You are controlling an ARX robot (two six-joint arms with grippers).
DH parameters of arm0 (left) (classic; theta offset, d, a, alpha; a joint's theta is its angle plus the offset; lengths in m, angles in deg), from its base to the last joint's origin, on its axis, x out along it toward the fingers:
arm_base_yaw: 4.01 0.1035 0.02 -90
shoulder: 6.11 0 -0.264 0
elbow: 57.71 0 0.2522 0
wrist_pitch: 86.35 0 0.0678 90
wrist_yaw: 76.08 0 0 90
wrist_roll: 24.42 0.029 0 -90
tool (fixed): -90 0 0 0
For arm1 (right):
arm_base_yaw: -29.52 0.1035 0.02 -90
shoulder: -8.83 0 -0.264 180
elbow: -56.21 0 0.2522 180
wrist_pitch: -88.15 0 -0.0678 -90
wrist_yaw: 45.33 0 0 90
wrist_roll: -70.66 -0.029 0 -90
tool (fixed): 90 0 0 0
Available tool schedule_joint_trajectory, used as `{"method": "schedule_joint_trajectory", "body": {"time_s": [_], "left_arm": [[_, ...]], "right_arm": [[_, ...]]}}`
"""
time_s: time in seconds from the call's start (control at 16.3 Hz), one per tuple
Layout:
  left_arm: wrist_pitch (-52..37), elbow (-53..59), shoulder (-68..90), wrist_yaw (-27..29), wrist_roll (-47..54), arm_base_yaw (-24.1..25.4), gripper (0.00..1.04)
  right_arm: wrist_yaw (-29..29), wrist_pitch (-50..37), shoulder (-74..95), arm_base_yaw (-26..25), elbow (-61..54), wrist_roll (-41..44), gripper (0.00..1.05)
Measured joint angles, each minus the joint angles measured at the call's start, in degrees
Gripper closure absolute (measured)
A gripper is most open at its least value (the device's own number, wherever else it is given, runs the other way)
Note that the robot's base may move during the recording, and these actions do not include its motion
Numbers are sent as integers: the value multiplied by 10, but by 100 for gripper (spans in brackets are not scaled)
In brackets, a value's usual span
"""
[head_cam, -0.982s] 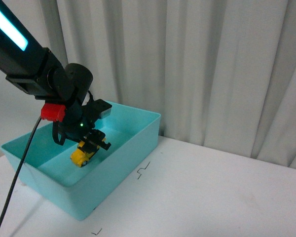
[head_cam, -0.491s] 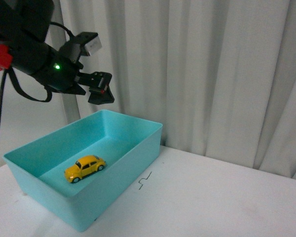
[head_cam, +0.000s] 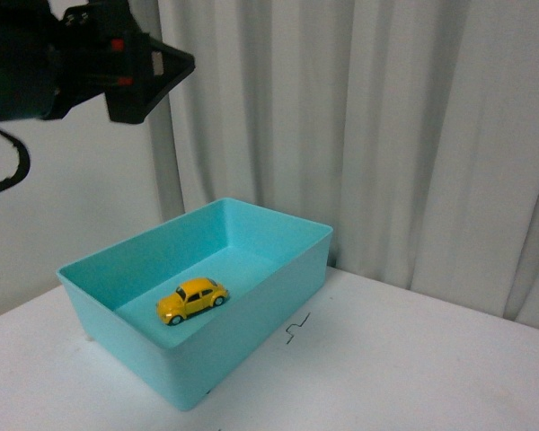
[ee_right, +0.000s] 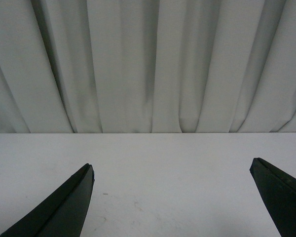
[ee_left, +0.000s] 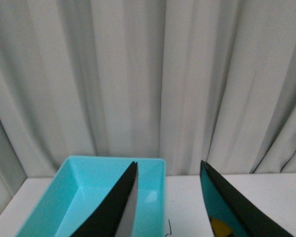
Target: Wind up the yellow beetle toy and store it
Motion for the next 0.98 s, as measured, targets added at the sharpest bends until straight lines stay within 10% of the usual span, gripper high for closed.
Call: {"method": "schedule_joint_trajectory", "body": {"time_s": [0.25, 0.98], "left_arm": [[-11, 97, -63, 40, -11, -35, 103], [61, 201, -245, 108, -13, -100, 103]], "right_arm": [[0, 0, 0, 0, 0, 0, 7], [0, 0, 0, 0, 0, 0, 7]]}}
